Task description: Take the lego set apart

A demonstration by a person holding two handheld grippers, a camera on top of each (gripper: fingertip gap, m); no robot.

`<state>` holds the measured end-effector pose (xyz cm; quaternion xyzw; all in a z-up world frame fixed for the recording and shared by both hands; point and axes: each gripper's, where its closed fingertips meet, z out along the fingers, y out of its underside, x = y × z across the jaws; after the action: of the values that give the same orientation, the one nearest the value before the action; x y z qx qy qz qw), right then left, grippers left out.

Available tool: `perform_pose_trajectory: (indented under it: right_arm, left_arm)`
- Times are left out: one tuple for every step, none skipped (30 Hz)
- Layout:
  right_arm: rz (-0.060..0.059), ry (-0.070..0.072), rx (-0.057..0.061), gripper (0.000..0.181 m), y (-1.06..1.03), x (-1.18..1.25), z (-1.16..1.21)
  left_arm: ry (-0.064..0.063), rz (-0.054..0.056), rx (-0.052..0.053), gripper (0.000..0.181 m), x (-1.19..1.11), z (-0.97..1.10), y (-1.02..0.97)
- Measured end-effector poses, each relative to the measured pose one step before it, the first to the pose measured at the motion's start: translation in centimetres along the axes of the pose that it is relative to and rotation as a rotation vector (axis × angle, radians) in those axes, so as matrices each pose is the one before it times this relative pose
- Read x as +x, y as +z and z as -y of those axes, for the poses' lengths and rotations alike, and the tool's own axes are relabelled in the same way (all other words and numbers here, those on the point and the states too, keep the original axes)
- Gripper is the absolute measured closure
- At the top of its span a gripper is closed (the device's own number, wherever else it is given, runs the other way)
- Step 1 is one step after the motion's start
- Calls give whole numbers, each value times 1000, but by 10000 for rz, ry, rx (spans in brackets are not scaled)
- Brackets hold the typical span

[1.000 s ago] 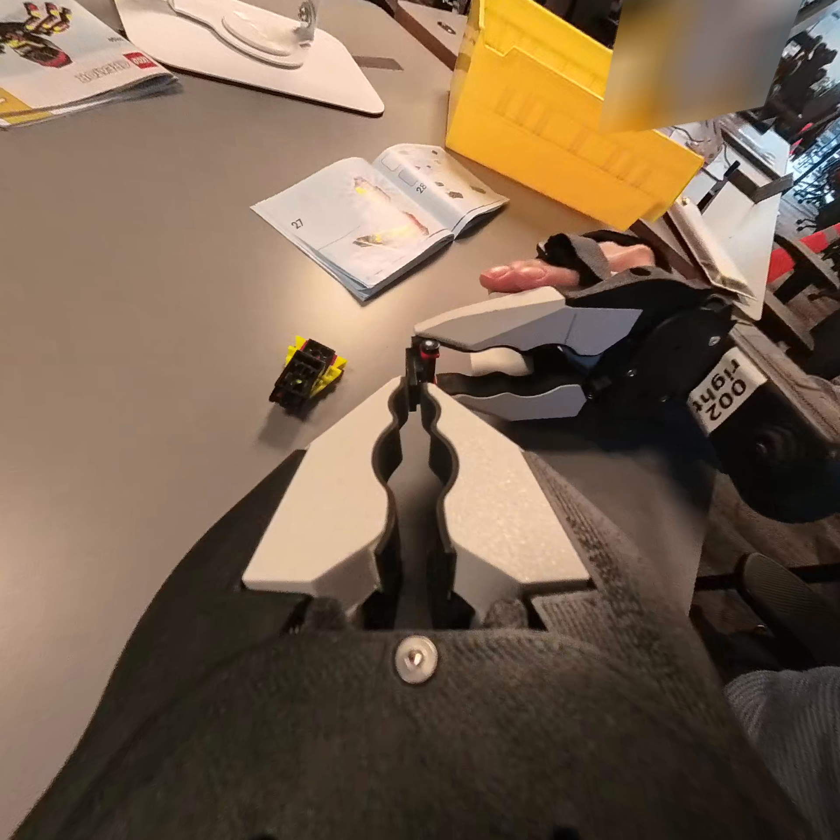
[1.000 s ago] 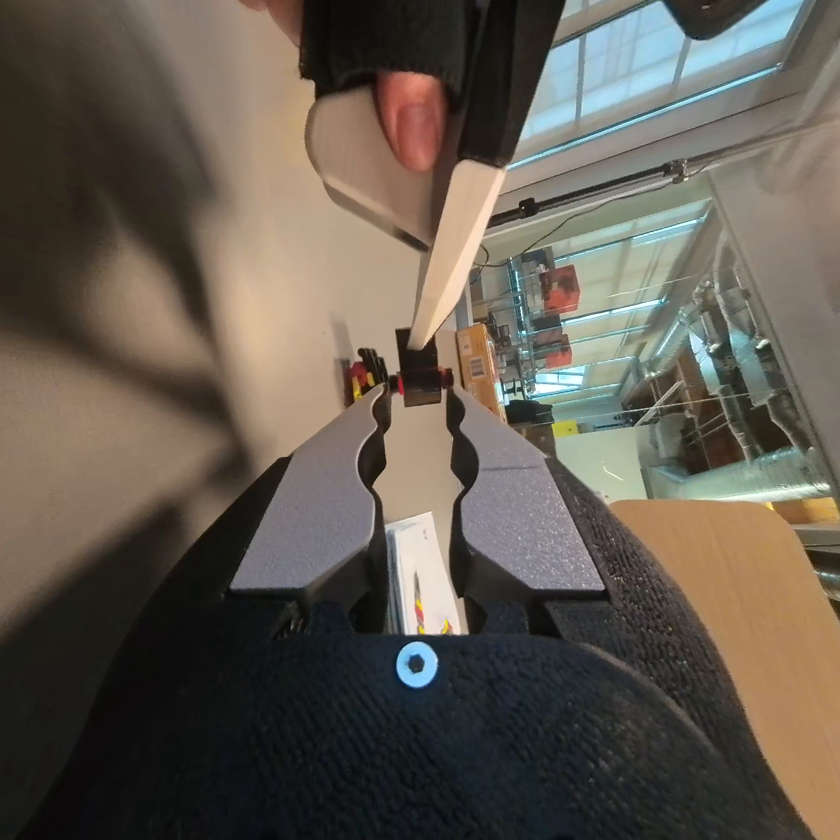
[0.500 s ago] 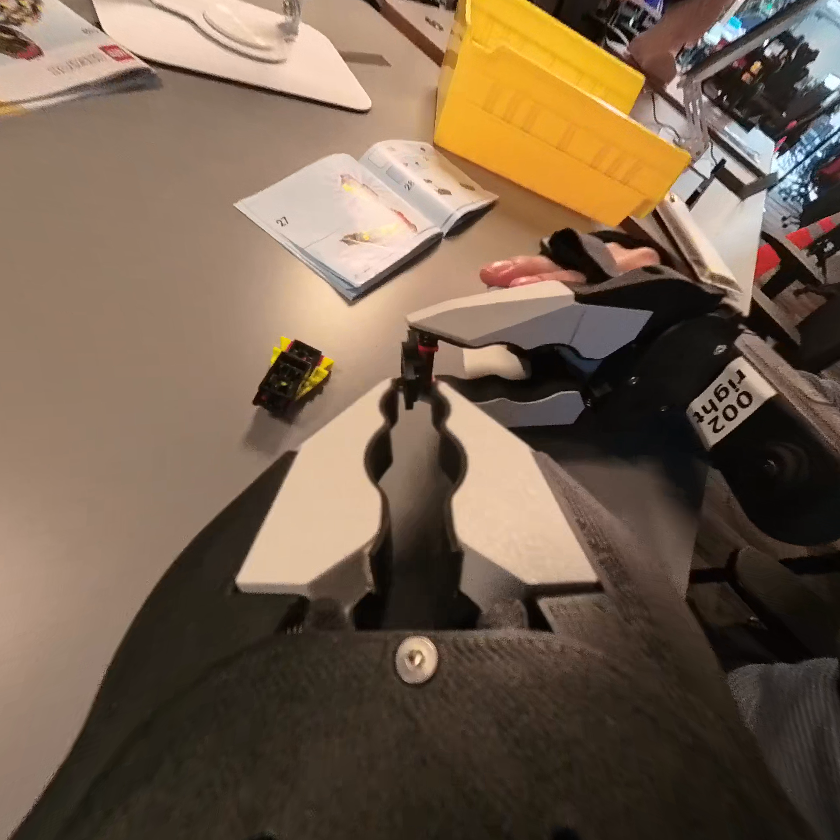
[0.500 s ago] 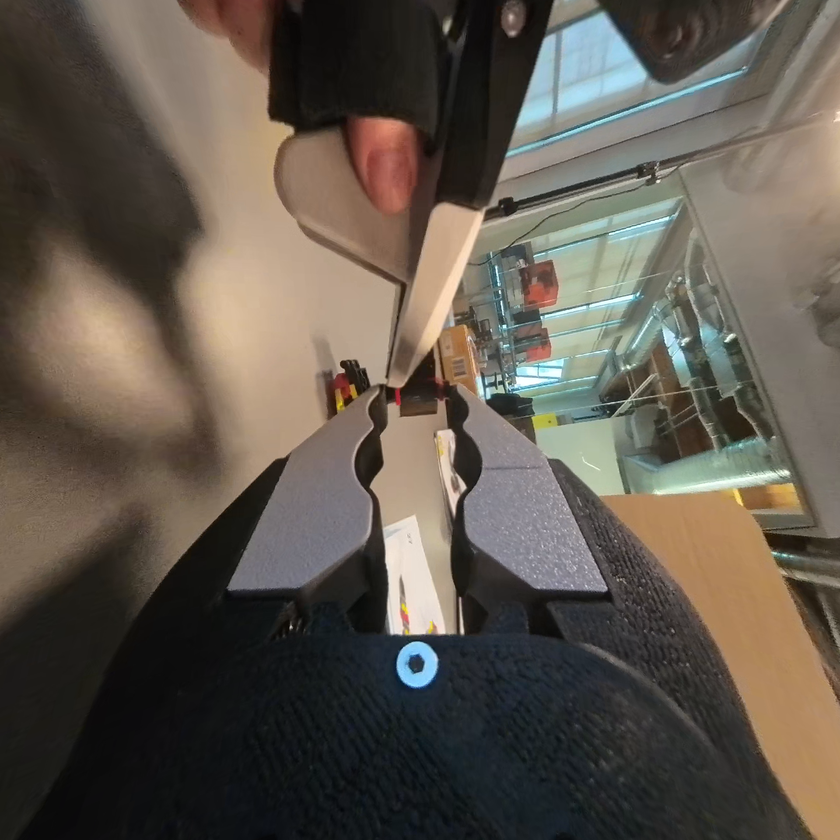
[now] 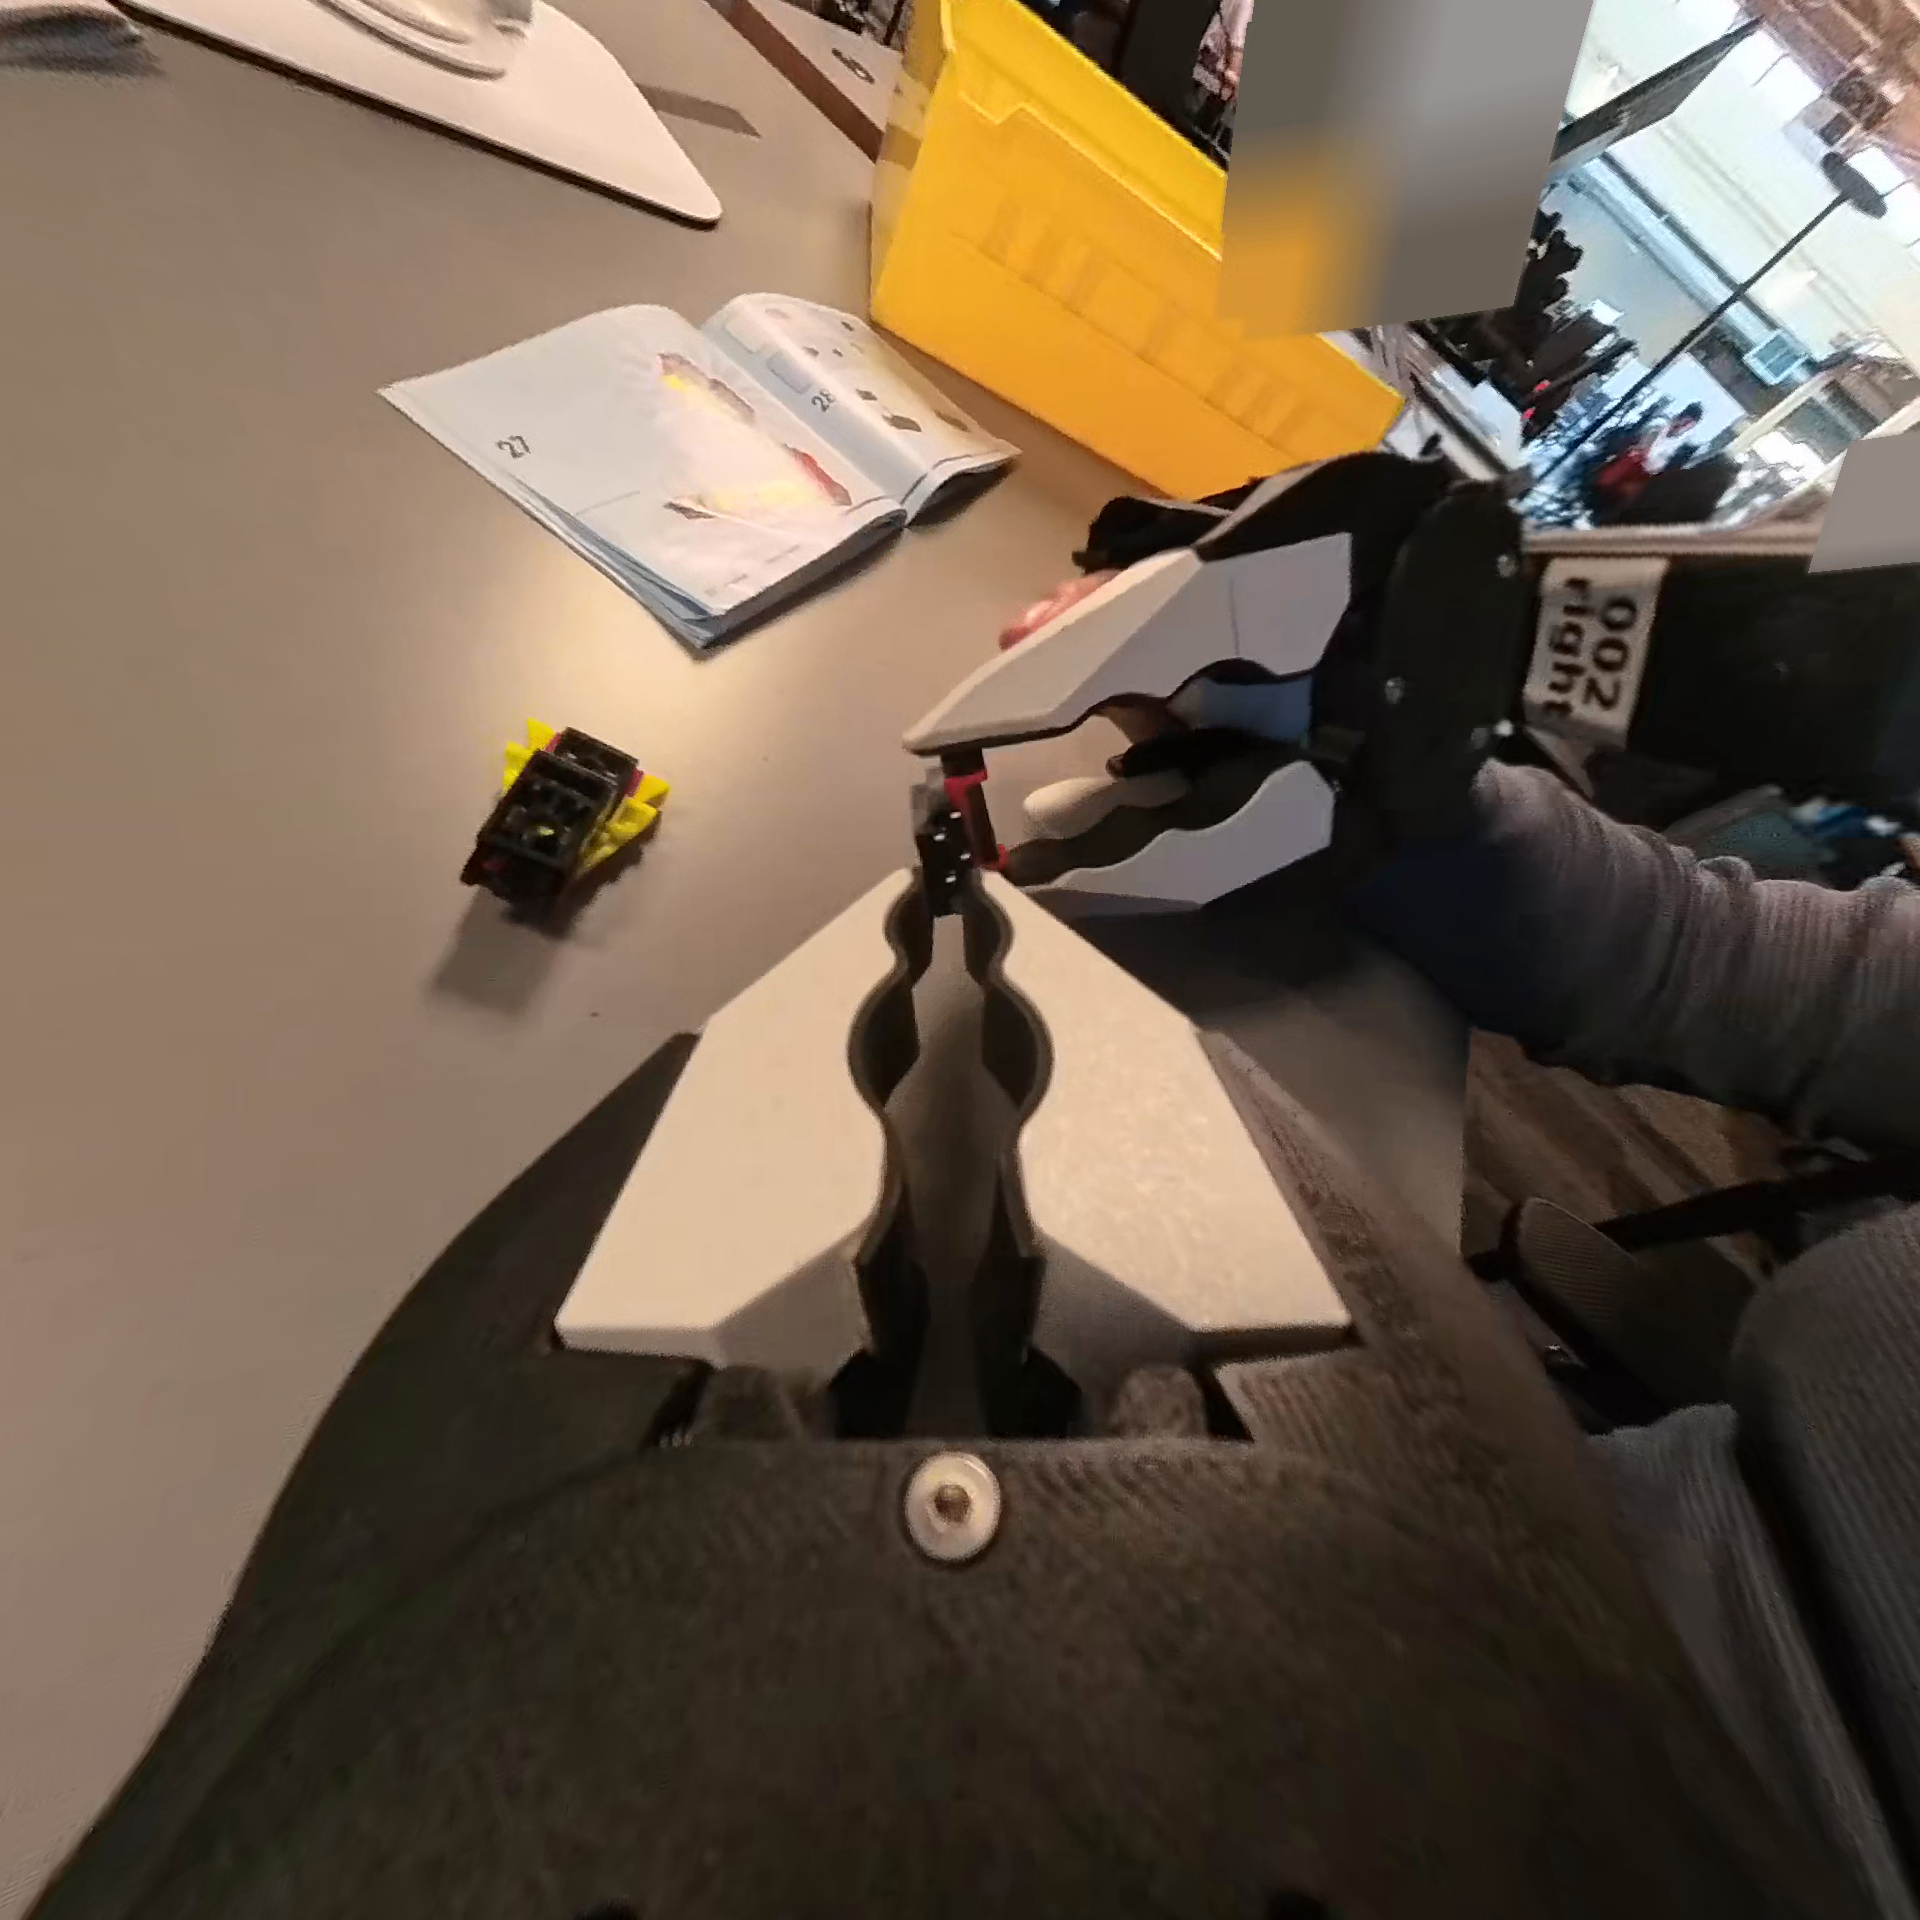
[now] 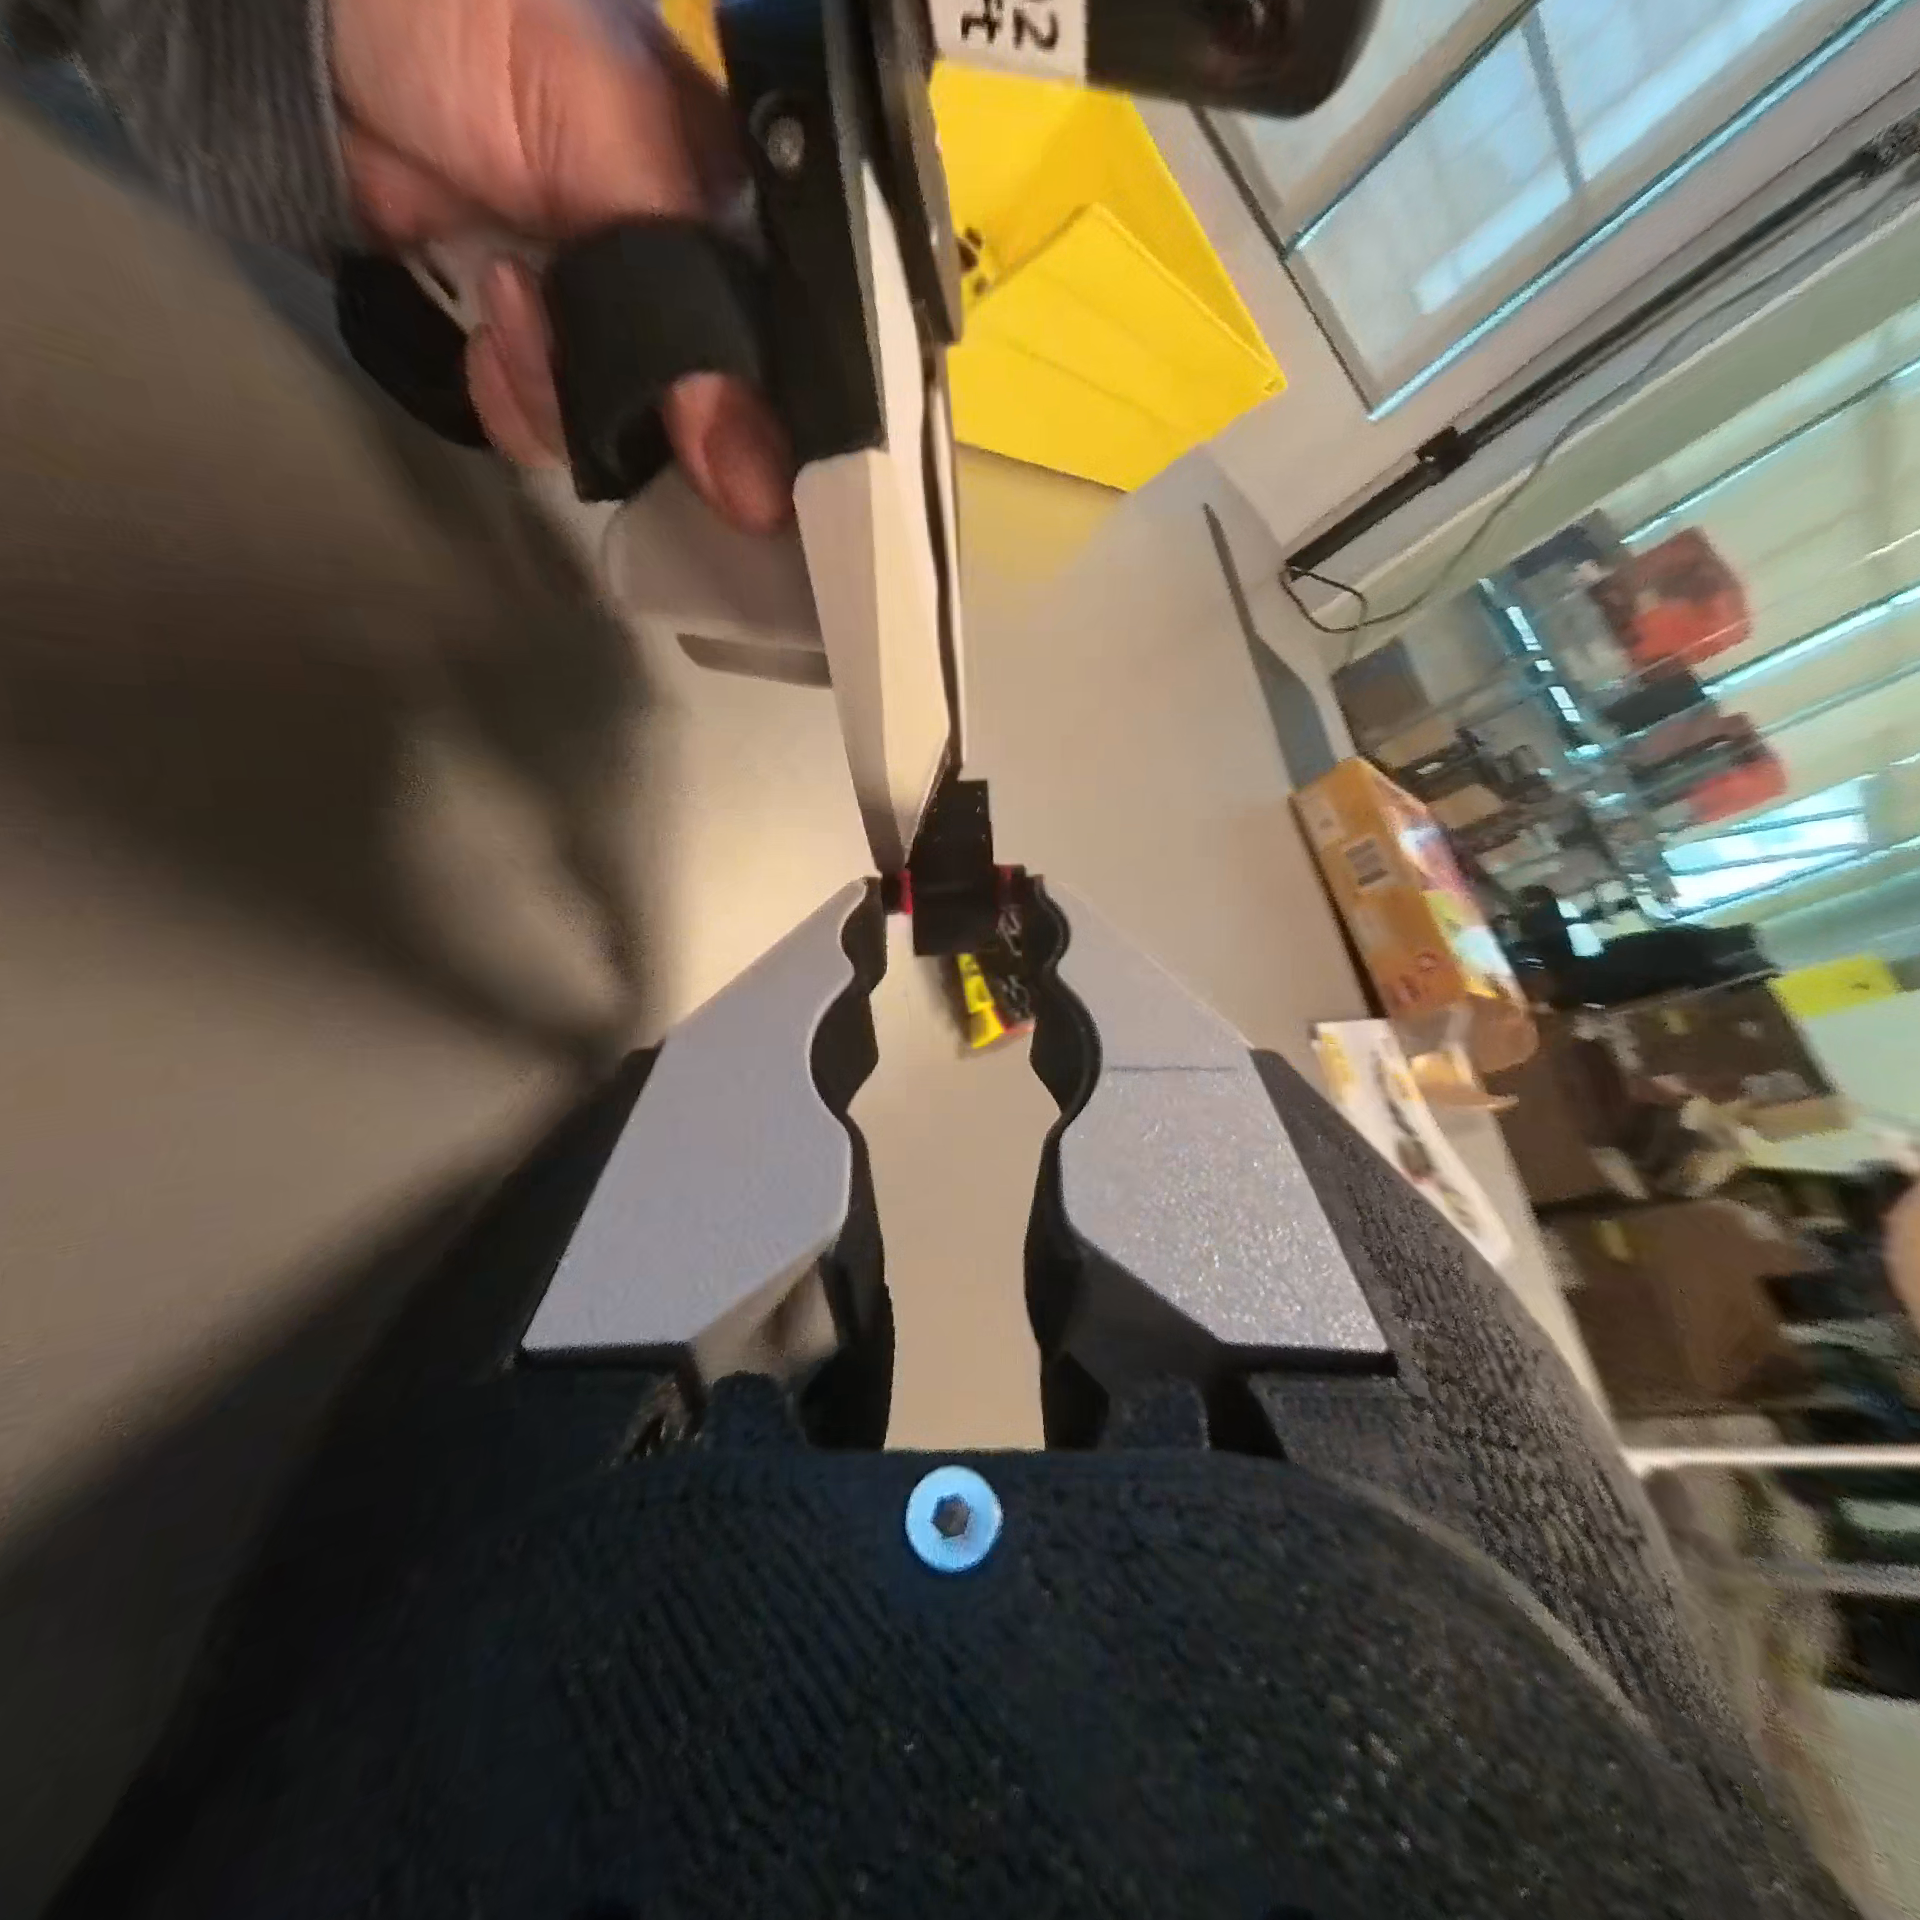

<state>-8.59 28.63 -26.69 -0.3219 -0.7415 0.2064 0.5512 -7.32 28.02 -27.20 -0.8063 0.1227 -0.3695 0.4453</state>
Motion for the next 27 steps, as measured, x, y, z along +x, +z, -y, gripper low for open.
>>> perform_pose_trajectory:
  right_arm:
    - [248, 453, 211, 157, -124, -125, 106]
    - [278, 543, 243, 157, -85, -116, 115]
    - [357, 640, 281, 157, -93, -163, 118]
    - [407, 758, 314, 157, -117, -167, 151]
    - [457, 803, 291, 157, -112, -177, 114]
    - [380, 621, 277, 157, -124, -129, 127]
    - [244, 343, 163, 157, -140, -53, 176]
    - [153, 230, 159, 157, -128, -49, 200]
    - [30, 71, 167, 157, -125, 5, 236]
    - [-154, -250, 44, 157, -67, 60, 117]
    - [-298, -574, -191, 157, -1, 126, -127]
    - [-322, -632, -226, 157, 36, 119, -171]
    - [-224, -400, -120, 157, 42, 81, -99]
    - [-118, -145, -4, 157, 3, 80, 13]
    - [-68, -53, 41, 157, -38, 102, 66]
    - [-74, -115, -13, 157, -21, 100, 2]
    - [-77, -180, -72, 157, 3, 47, -73]
    - [-68, -139, -67, 157, 39, 3, -74]
    - [-74, -121, -64, 157, 20, 40, -74]
    - [-65, -131, -70, 157, 1, 52, -84]
    - [-55, -97, -49, 157, -5, 29, -82]
    - [-47, -74, -37, 157, 24, 9, -75]
    - [-42, -120, -65, 157, 28, -10, -75]
    - [-40, -177, -71, 157, 49, -40, -24]
    - [-20, -231, -88, 157, 72, -129, 5]
    - [-80, -328, -202, 157, 118, -110, -119]
    - [-174, -491, -293, 157, 98, -2, -236]
  left_arm:
    - [-121, -200, 17, 177, 197, -54, -11]
    - [-112, -174, 27, 177, 162, -31, -40]
    - [-92, -210, 9, 177, 209, -62, -55]
    - [-102, -247, 50, 177, 255, -28, -52]
    - [-79, -226, 66, 177, 254, -14, -29]
    - [1, -172, 51, 177, 229, -8, -1]
    - [-71, -170, 98, 177, 235, 108, 9]
    - [-164, -192, 96, 177, 226, 145, 3]
    - [-308, -270, 121, 177, 253, 195, -5]
    - [-397, -265, 123, 177, 146, 183, 12]
    - [-346, -154, 51, 176, -74, 34, 27]
    - [-291, -97, 61, 175, -151, -7, 26]
    - [-265, -185, 77, 172, 24, 50, -16]
    - [-219, -212, 66, 168, 151, 92, -42]
    - [-143, -161, 112, 167, 146, 178, -31]
    - [-85, -67, 69, 166, 40, 103, 21]
    - [-79, 44, 33, 167, -119, 72, 50]
    - [-66, 135, 63, 169, -236, 106, 59]
    - [-23, 181, 42, 173, -289, 77, 49]
    - [-40, 31, -1, 173, -69, 22, 49]
    - [-101, -21, -14, 173, -72, 7, 40]
    - [-137, -48, -4, 172, -60, 21, 23]
    - [-117, -44, -13, 172, -60, 19, 22]
    - [-73, -4, -12, 171, -60, 9, 23]
    - [-2, 45, 18, 171, -80, 39, 52]
    - [36, 116, 9, 171, -137, 37, 54]
    - [40, 222, 7, 172, -267, 20, 31]
